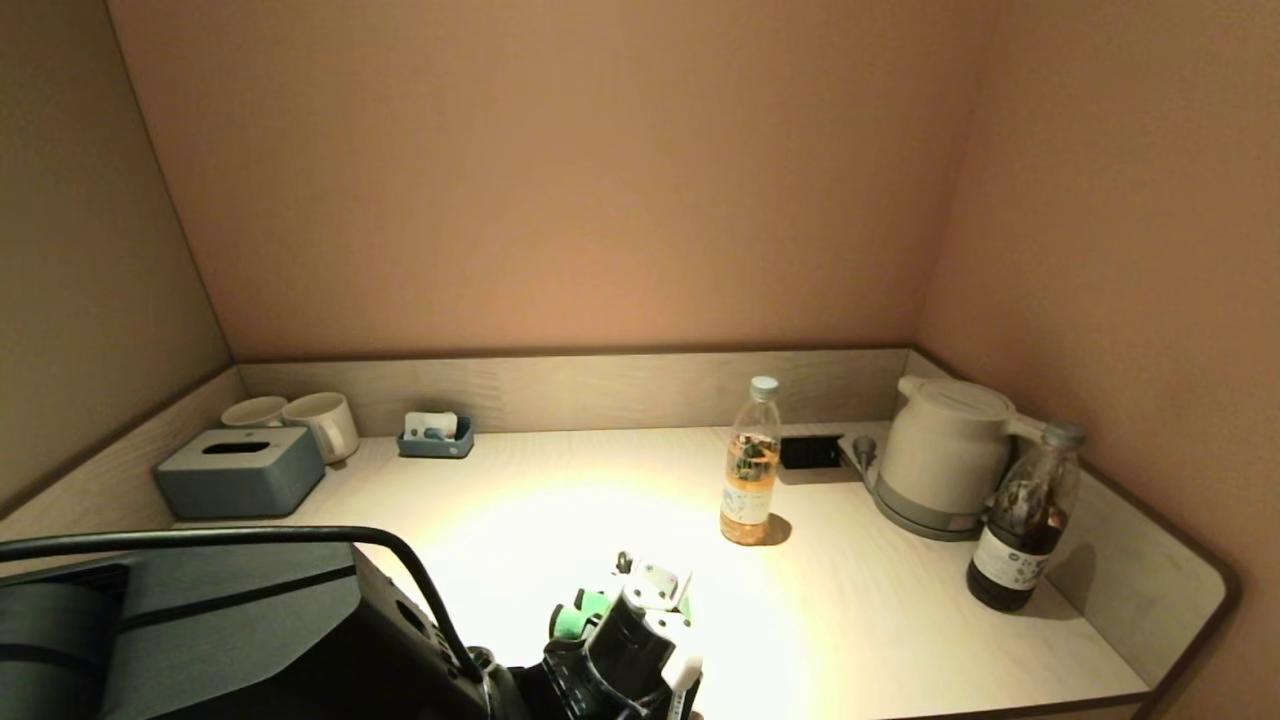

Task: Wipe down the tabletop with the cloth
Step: Sweep the stains on the table

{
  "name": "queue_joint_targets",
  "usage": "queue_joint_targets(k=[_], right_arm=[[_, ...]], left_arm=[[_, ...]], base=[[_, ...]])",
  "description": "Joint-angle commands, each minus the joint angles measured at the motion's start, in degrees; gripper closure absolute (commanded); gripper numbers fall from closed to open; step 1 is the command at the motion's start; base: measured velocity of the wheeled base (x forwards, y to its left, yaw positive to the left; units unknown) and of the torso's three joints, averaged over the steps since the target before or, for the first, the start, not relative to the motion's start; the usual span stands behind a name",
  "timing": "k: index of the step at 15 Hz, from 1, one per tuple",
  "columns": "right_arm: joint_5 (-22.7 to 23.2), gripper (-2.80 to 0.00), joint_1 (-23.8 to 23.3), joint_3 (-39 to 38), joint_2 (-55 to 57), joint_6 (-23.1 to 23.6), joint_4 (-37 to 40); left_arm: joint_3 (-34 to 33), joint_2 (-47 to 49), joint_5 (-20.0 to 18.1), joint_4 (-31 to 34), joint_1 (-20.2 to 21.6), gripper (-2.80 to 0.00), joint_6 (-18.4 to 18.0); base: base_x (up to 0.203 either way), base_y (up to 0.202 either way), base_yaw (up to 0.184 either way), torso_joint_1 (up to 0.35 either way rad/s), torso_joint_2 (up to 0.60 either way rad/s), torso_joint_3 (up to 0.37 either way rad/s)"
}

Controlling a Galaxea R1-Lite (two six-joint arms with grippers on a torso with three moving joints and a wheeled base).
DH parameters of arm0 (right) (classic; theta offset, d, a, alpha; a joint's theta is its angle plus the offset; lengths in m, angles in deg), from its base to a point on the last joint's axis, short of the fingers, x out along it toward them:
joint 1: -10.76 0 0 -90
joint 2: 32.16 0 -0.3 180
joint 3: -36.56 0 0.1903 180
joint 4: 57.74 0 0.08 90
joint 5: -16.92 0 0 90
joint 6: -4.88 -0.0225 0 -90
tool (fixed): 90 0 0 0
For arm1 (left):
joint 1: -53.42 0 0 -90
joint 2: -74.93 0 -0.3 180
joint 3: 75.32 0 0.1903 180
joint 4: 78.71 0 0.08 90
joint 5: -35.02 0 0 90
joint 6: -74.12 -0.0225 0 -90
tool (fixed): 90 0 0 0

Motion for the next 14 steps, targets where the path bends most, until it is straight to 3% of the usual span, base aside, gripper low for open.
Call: queue_joint_targets(k=[1, 5, 9, 12, 14], right_arm=[[0.01, 0.00, 0.03, 0.00, 0.07, 0.01, -0.06], [0.01, 0.00, 0.07, 0.00, 0.07, 0.01, -0.06], [0.01, 0.00, 0.07, 0.00, 0.07, 0.01, -0.06], [0.01, 0.00, 0.07, 0.00, 0.07, 0.01, -0.06], [0.01, 0.00, 0.07, 0.00, 0.07, 0.01, -0.06]], left_arm=[[-6.09, -2.18, 0.19, -0.61, -0.19, 0.00, 0.83], [-21.84, -3.20, 0.85, -11.37, 1.03, 0.00, 1.81], [-32.99, -0.99, 1.60, -26.91, 10.21, 0.00, 0.39], [-33.36, -0.36, 1.65, -31.27, 14.53, 0.00, -2.57], [-27.35, 1.00, 1.61, -31.81, 20.69, 0.00, -5.32]], base=[[0.000, 0.000, 0.000, 0.000, 0.00, 0.000], [0.000, 0.000, 0.000, 0.000, 0.00, 0.000], [0.000, 0.000, 0.000, 0.000, 0.00, 0.000], [0.000, 0.000, 0.000, 0.000, 0.00, 0.000], [0.000, 0.000, 0.000, 0.000, 0.00, 0.000]])
